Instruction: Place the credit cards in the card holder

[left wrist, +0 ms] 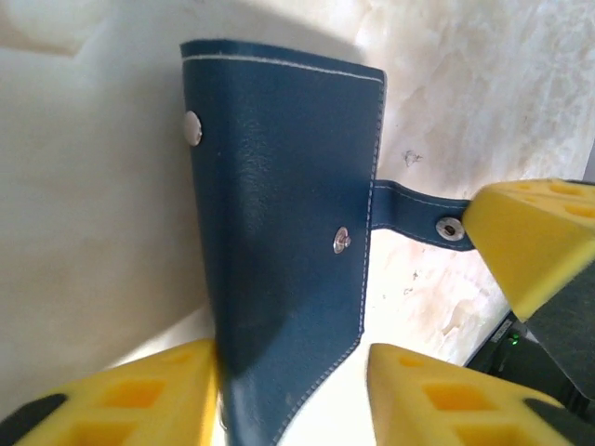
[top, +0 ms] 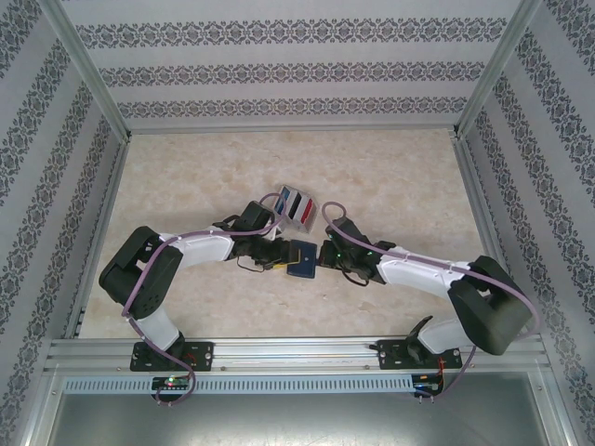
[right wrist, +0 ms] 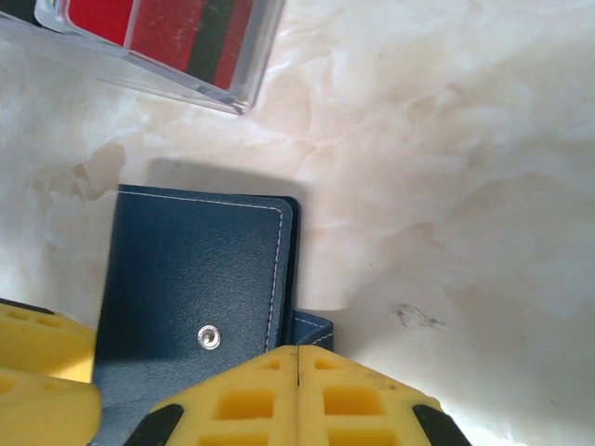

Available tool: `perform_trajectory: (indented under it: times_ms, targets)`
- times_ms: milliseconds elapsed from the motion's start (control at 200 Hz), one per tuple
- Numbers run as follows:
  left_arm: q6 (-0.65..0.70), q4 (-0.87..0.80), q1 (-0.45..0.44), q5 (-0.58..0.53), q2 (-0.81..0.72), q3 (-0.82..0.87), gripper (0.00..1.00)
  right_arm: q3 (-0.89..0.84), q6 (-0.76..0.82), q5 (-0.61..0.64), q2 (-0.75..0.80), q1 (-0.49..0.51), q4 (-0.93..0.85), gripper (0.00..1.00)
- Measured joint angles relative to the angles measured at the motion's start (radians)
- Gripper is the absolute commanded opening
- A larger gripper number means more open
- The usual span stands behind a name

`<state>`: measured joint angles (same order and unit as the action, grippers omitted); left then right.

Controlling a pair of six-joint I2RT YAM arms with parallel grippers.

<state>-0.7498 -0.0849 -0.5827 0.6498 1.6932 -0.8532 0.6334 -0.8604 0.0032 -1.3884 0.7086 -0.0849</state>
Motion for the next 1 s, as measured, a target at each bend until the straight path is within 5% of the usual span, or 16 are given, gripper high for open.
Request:
perform_trajectory:
  times_ms: [365, 505, 869, 999]
  targets:
    - [0.038, -0.022, 0.0, 0.012, -0.002, -0.005, 0.69, -0.034, -0.002, -0.049, 0.152, 0.006, 0.045, 0.0]
    - [0.045, -0.028, 0.0, 0.027, -0.019, -0.005, 0.82, -0.034, -0.002, -0.072, 0.152, 0.01, 0.074, 0.0]
    - [0.023, 0.007, 0.0, 0.066, -0.023, -0.003, 0.81, -0.039, -0.033, -0.126, 0.15, 0.029, 0.186, 0.0]
    - [0.023, 0.009, 0.002, 0.072, -0.023, -0.003, 0.74, -0.058, -0.035, -0.127, 0.166, 0.029, 0.206, 0.0]
